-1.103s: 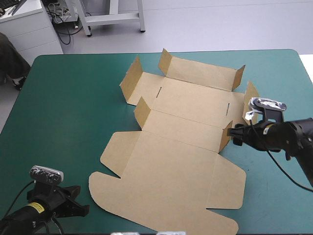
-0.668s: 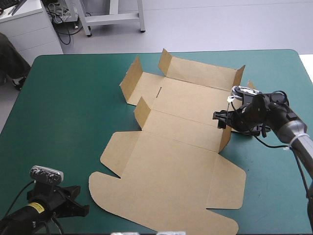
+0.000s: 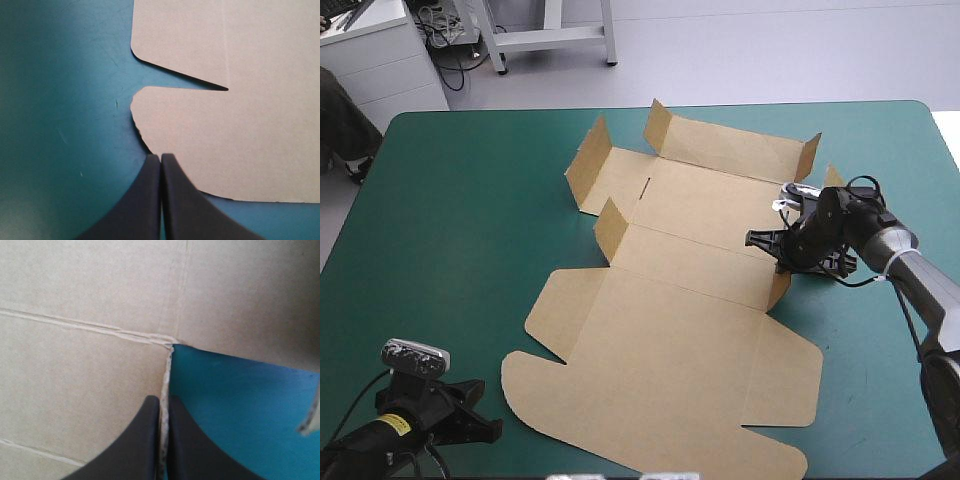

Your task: Fold the box

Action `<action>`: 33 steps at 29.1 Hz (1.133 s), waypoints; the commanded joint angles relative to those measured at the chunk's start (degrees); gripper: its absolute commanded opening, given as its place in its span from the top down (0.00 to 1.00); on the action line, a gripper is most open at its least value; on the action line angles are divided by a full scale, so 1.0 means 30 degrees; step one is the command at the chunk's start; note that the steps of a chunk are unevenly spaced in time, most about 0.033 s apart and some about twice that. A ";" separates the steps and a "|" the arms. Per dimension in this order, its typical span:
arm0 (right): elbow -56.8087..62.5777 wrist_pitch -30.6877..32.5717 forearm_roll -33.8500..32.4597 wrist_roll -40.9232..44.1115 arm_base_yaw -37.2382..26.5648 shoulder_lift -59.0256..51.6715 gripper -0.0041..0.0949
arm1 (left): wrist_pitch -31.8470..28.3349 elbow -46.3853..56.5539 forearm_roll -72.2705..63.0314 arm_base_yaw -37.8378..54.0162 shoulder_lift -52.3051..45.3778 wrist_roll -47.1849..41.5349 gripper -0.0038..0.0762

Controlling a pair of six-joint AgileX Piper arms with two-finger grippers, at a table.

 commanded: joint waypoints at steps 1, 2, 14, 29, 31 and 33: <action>-0.0595 -0.0623 -0.0030 -0.0794 0.0001 -0.0720 0.98 | -0.0899 -0.0634 -0.0612 -0.0137 0.0176 -0.0104 0.99; -0.0595 -0.0670 -0.0211 -0.0893 0.0001 -0.0720 0.98 | -0.0899 -0.0634 -0.0612 -0.0137 0.0176 -0.0104 0.99; -0.0999 -0.0588 -0.0378 -0.4771 0.0001 -0.0720 0.98 | -0.0899 -0.0634 -0.0612 -0.0137 0.0176 -0.0104 0.99; -1.0265 0.3596 0.0158 -1.5843 0.0071 -0.0720 0.98 | -0.0899 -0.0634 -0.0612 -0.0137 0.0176 -0.0050 0.99; -1.1213 0.3466 0.1119 -1.7699 0.0071 -0.0720 0.98 | -0.0899 -0.0634 -0.0612 -0.0137 0.0176 -0.0050 0.99; -1.1900 0.3096 0.2130 -1.9674 0.0071 -0.0720 0.98 | -0.0899 -0.0634 -0.0612 -0.0137 0.0176 -0.0006 0.99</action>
